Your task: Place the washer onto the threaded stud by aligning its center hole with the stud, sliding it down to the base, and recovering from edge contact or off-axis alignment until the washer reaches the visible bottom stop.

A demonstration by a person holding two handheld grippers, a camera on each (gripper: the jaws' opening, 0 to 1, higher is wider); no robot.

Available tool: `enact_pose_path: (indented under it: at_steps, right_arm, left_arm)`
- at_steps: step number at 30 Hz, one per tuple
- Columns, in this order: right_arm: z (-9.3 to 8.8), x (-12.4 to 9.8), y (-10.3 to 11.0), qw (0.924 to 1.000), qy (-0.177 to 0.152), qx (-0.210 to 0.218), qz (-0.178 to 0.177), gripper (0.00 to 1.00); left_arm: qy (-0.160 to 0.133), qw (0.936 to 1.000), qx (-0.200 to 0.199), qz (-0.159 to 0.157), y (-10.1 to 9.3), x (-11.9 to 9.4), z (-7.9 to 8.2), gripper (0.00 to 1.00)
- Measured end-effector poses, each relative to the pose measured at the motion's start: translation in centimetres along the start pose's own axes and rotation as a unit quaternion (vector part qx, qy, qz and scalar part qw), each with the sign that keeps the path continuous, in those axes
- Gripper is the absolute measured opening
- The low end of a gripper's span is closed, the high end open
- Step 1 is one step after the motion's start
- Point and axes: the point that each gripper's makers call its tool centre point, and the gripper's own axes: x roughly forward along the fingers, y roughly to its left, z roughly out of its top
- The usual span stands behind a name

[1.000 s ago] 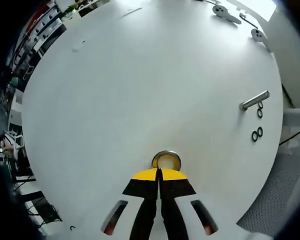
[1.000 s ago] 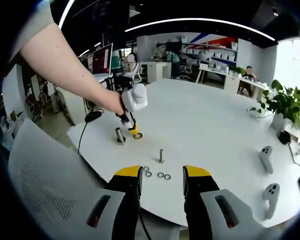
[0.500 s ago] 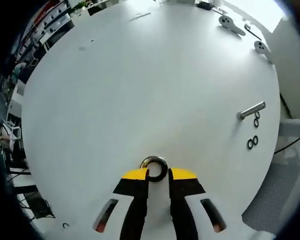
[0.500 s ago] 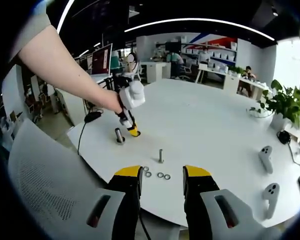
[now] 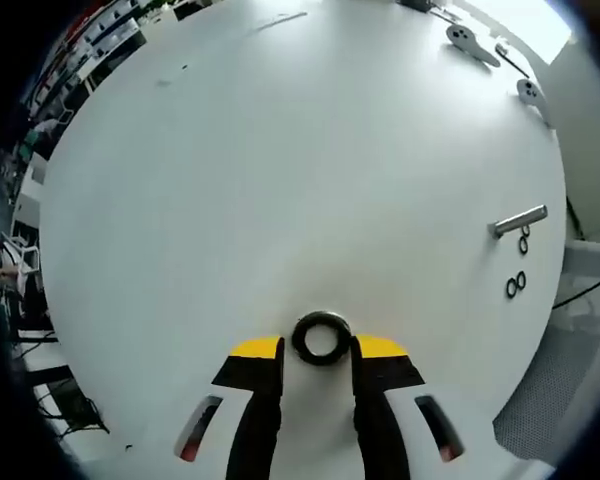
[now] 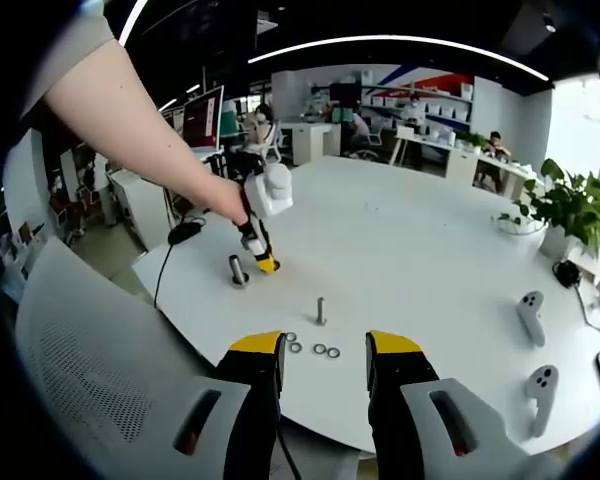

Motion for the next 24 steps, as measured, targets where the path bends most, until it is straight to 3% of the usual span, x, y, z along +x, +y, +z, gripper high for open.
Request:
enact_pose_path:
  at_steps: [2,4,10,13,24]
  right_arm:
    - [0.03,0.01,0.01,1.0,0.0,0.0,0.0,0.34]
    - [0.01,0.02,-0.03,1.0,0.0,0.001,0.0,0.34]
    - [0.0,0.04,-0.09,1.0,0.001,0.001,-0.001,0.34]
    - [0.01,0.06,-0.12,1.0,0.001,0.001,-0.001,0.34]
    - [-0.03,0.05,-0.07,1.0,0.002,0.0,-0.002,0.34]
  left_arm:
    - [0.0,0.9998,0.019,0.001,0.24,0.06,0.03,0.23]
    - [0.01,0.9999,0.006,0.0,0.33,0.08,0.15,0.23]
    - [0.042,0.9989,0.02,-0.009,0.03,0.07,0.16,0.27]
    - [0.042,0.9991,0.009,0.004,0.33,0.1,0.11,0.25]
    - [0.038,0.9991,0.014,0.009,0.15,0.2,0.06,0.21]
